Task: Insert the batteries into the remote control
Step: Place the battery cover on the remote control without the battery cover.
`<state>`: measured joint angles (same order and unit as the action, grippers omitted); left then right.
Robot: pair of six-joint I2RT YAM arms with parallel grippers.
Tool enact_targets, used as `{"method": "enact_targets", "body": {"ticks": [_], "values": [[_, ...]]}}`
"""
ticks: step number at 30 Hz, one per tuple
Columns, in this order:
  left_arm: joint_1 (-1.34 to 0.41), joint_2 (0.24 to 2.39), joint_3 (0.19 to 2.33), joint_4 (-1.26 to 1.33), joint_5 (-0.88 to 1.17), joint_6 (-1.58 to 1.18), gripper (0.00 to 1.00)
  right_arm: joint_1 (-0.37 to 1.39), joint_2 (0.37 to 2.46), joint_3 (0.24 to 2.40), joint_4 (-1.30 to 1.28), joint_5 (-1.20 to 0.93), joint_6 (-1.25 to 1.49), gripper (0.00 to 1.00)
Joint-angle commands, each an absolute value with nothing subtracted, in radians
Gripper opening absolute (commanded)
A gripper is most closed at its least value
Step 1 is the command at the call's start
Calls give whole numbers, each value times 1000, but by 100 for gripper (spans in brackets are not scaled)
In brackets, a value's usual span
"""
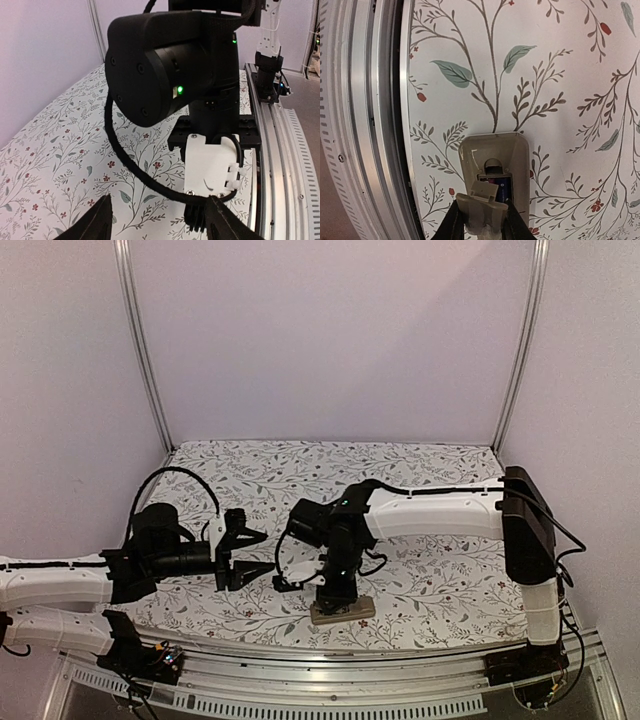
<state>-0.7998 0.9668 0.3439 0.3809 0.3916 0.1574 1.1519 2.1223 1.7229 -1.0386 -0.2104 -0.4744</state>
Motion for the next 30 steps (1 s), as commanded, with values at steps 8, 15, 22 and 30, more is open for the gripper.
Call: {"method": "enact_targets", "body": {"ticks": [8, 15, 22, 30], "values": [[-787, 982, 331, 393, 387, 169, 63, 1150, 2178, 1738, -1079, -165, -533, 11], [-787, 984, 327, 401, 389, 164, 63, 1150, 2161, 1712, -1071, -126, -535, 12], [-786, 983, 328, 398, 389, 167, 63, 1150, 2181, 1727, -1073, -133, -549, 14], [-787, 989, 327, 403, 390, 164, 63, 1150, 2190, 1737, -1072, -135, -552, 25]]}}
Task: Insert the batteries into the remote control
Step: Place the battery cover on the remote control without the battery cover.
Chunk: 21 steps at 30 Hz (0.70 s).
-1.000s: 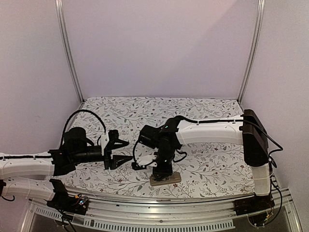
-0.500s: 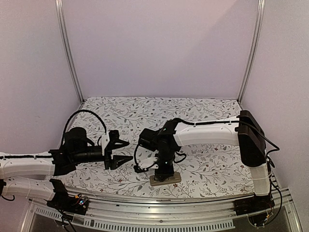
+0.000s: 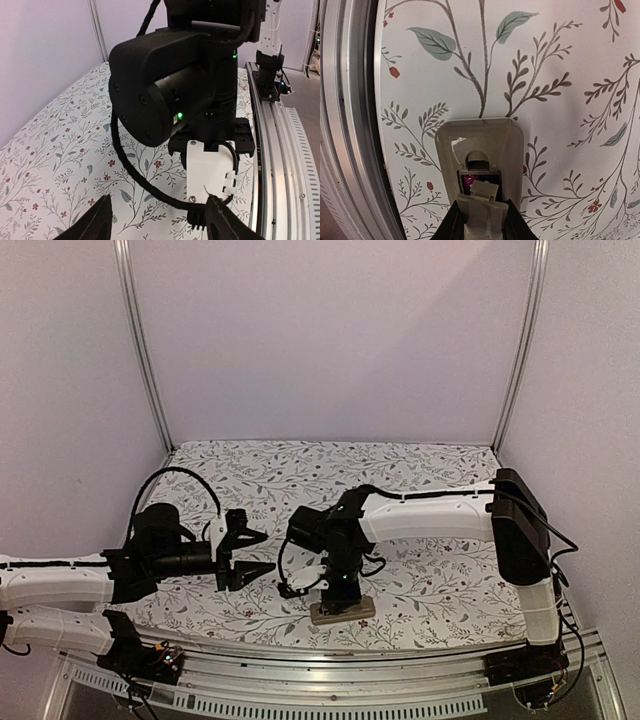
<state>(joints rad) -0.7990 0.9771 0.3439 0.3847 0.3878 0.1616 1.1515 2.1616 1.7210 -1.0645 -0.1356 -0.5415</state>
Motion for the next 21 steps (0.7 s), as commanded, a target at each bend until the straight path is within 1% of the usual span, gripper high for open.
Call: {"method": "enact_targets", "body": {"ticks": [1, 6, 12, 15, 21], "values": [[-786, 991, 327, 405, 390, 164, 63, 1150, 2192, 1739, -1071, -134, -551, 27], [-786, 994, 326, 405, 390, 166, 63, 1150, 2194, 1741, -1075, -134, -550, 33], [-786, 996, 322, 408, 390, 170, 64, 1150, 2192, 1740, -1076, -138, -548, 33], [-786, 997, 321, 410, 390, 170, 64, 1150, 2191, 1749, -1071, -135, -548, 36], [-787, 1001, 319, 417, 401, 170, 64, 1150, 2148, 1773, -1009, -164, -532, 53]]}}
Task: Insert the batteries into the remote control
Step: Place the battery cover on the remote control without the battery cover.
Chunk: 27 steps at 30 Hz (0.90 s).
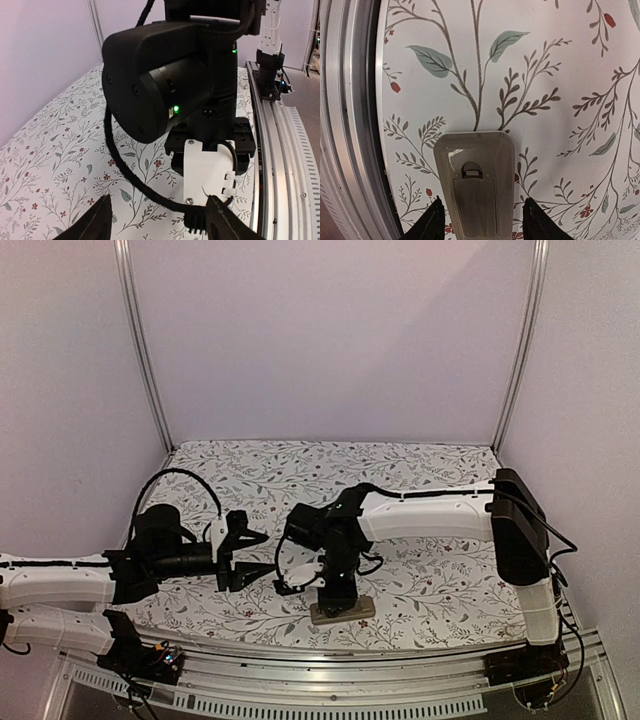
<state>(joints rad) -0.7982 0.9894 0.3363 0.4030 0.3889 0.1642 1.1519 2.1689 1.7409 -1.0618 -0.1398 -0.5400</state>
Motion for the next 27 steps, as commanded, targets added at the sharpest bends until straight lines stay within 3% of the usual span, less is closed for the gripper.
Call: {"method": "enact_targets", "body": {"ticks": [1, 4, 6, 9, 12, 18, 27], "values": [[-787, 1002, 319, 417, 404, 170, 63, 1150, 2131, 1771, -991, -173, -529, 55], [-787, 1009, 317, 423, 421, 176, 64, 1143, 2073, 1753, -937, -200, -503, 59], [-790, 1022, 317, 430, 435, 175, 64, 1125, 2015, 1715, -891, -208, -450, 55], [-808, 1056, 315, 434, 432, 163, 64, 1056, 1935, 1596, -812, -217, -262, 21], [-869, 1131, 307, 444, 400, 173, 68, 996, 1839, 1463, -735, -241, -36, 0], [-962, 1321, 297, 576, 344, 219, 74, 1052, 1695, 1216, -555, -161, 353, 0], [-978, 1556, 319, 725, 356, 276, 71, 1111, 1741, 1133, -411, -182, 447, 0]]}}
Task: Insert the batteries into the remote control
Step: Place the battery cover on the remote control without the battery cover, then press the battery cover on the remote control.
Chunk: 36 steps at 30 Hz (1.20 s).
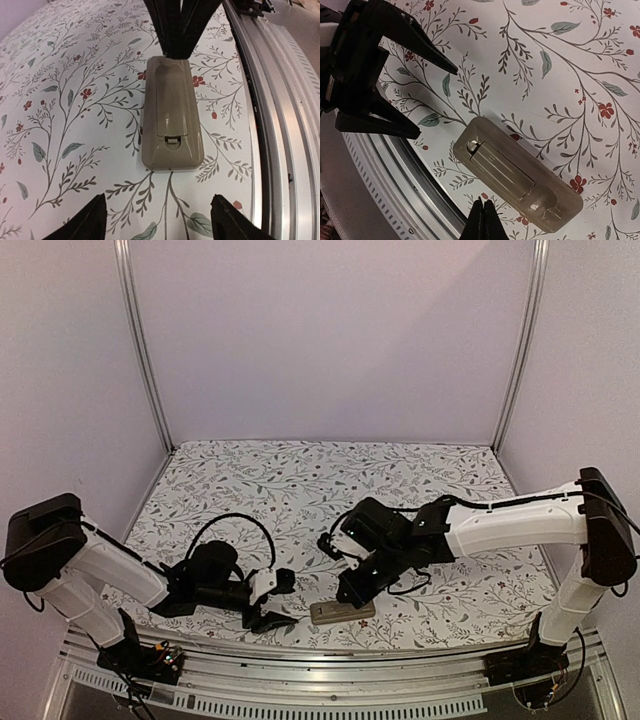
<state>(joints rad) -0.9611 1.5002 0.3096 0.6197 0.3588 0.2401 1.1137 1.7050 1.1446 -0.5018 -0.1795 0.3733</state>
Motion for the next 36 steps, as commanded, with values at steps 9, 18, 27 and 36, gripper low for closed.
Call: {"method": "enact_targets", "body": {"ticks": [9, 18, 27, 36], "values": [[-995, 1615, 323, 765, 363, 282, 69, 1111, 1735, 1181, -487, -114, 415, 0], [-996, 1617, 339, 759, 333, 292, 69, 1111, 1836, 1054, -330, -225, 411, 0], [-995, 1624, 351, 746, 328, 295, 69, 1111, 1866, 1051, -356, -193, 396, 0], [-1018, 1613, 369, 749, 357, 341, 66, 1109, 1752, 1207, -439, -169, 347, 0]]}}
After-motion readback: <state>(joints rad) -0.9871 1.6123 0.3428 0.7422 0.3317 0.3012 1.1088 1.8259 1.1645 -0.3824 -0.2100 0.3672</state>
